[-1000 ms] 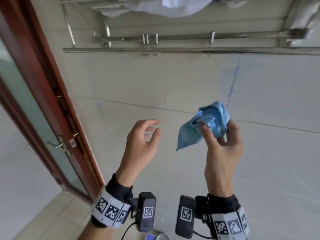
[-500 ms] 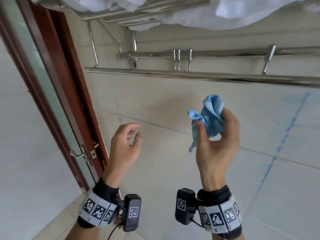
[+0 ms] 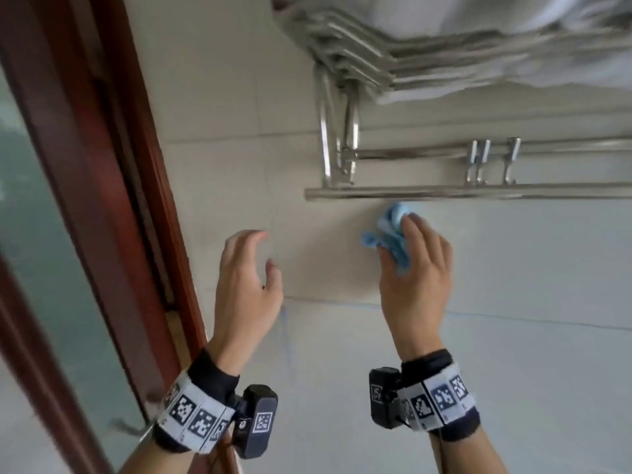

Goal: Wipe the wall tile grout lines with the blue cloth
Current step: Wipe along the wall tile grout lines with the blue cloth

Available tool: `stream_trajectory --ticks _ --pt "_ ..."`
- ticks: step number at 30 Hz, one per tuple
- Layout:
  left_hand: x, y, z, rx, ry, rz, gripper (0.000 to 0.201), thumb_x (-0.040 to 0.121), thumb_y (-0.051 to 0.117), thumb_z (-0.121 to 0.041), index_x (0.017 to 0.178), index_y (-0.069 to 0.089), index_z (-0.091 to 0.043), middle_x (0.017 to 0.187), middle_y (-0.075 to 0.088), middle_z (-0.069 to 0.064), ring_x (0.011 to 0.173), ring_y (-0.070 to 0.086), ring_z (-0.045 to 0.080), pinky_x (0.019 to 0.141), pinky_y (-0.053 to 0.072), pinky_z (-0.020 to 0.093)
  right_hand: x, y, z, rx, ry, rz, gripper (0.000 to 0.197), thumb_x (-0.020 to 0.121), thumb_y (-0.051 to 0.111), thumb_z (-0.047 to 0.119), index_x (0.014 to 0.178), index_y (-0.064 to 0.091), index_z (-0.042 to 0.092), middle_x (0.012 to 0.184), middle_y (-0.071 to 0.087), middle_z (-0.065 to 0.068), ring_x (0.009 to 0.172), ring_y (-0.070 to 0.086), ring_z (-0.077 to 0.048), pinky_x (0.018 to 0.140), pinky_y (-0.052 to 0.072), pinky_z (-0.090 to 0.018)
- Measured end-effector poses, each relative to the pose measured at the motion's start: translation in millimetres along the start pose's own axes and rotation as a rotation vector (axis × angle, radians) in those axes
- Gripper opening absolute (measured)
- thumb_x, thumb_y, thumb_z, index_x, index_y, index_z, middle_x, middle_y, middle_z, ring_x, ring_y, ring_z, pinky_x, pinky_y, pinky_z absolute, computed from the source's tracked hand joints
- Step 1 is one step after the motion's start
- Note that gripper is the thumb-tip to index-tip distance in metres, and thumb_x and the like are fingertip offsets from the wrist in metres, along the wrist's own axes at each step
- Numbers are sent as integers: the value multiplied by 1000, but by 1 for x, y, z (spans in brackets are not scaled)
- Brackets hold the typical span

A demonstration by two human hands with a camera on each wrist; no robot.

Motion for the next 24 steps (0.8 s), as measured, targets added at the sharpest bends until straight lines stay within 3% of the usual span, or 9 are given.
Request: stream_trajectory --ticks 3,6,10,16,19,24 --pt "46 -27 29 107 49 4 53 92 61 -3 143 49 0 146 49 18 139 46 33 118 29 25 -5 47 43 -78 -111 41 49 87 81 4 133 67 10 140 63 -1 120 55 -28 100 46 -29" --pt "87 -40 49 150 116 67 66 93 66 -13 153 40 -1 163 36 18 151 34 32 122 26 31 -7 92 92 -163 -242 126 51 87 78 4 136 65 11 143 61 1 115 55 -29 91 54 -43" --pt "137 -45 42 154 309 84 64 99 63 -16 156 39 -3 169 29 15 155 29 31 124 30 38 13 122 148 -176 -397 190 46 89 75 8 134 64 9 141 61 -1 112 54 -29 84 56 -46" --pt "187 -38 56 198 366 42 61 105 44 -8 163 29 -8 171 25 15 157 24 38 126 29 47 94 112 215 -241 -490 -55 41 97 63 4 137 62 8 143 60 -1 121 51 -30 88 53 -36" --pt "190 -28 70 234 405 21 72 101 48 1 166 22 -13 173 21 9 159 20 32 128 27 41 130 119 214 -272 -492 -63 43 94 64 1 137 62 9 143 60 -2 126 52 -30 91 53 -37" --pt "192 -26 79 238 479 -11 64 106 43 -11 166 22 -15 173 21 7 160 18 30 127 27 45 110 143 192 -358 -588 -63 43 90 67 -5 131 67 10 138 64 0 128 53 -30 93 55 -43"
Point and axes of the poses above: each hand's wrist, its own x-axis towards the middle knuckle, its own y-axis out of the palm, z = x × y, the point moved 8 cm from there along x, towards the middle knuckle
